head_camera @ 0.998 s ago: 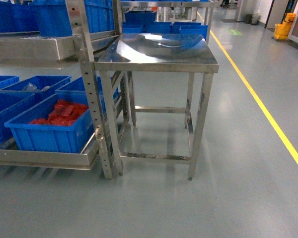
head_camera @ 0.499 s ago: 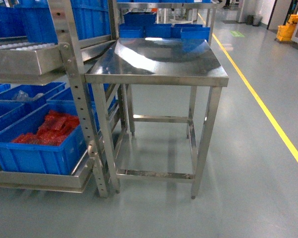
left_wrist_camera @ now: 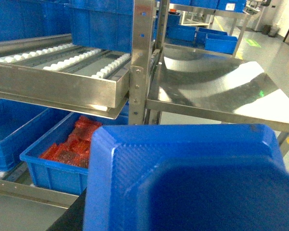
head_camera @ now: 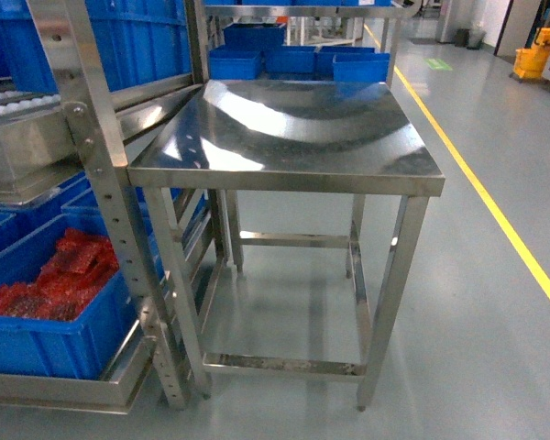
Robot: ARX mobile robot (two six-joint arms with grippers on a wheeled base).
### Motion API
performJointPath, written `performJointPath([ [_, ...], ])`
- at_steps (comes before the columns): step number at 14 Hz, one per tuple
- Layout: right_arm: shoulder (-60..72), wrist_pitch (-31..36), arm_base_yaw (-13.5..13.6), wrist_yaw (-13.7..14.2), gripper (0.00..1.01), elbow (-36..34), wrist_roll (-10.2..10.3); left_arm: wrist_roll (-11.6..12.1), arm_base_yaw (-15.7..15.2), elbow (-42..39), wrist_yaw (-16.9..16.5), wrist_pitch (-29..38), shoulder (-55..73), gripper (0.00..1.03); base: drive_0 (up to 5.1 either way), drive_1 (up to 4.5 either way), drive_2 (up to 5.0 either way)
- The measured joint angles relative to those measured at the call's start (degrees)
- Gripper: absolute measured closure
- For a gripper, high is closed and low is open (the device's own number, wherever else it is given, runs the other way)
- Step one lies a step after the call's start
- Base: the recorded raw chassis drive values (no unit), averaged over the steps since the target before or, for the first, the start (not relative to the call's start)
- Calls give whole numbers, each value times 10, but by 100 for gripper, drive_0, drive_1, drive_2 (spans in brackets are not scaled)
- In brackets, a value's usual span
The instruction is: Pick blue part to blue bin on bottom shelf
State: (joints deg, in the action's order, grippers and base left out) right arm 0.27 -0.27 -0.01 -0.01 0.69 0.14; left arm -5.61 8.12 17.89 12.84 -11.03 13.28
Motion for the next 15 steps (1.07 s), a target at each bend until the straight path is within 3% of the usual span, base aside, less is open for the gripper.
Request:
performJointPath([
  [5, 0, 1, 0, 0, 3, 0, 0, 0, 0, 0, 0, -1, 0, 60, 2, 403, -399],
  [13, 0, 0, 0, 0, 3, 0, 0, 0, 0, 0, 0, -1, 1, 60, 0, 0, 0],
  [15, 0, 0, 0, 0, 3, 0, 0, 0, 0, 0, -3, 2, 0, 60, -382, 476, -36],
])
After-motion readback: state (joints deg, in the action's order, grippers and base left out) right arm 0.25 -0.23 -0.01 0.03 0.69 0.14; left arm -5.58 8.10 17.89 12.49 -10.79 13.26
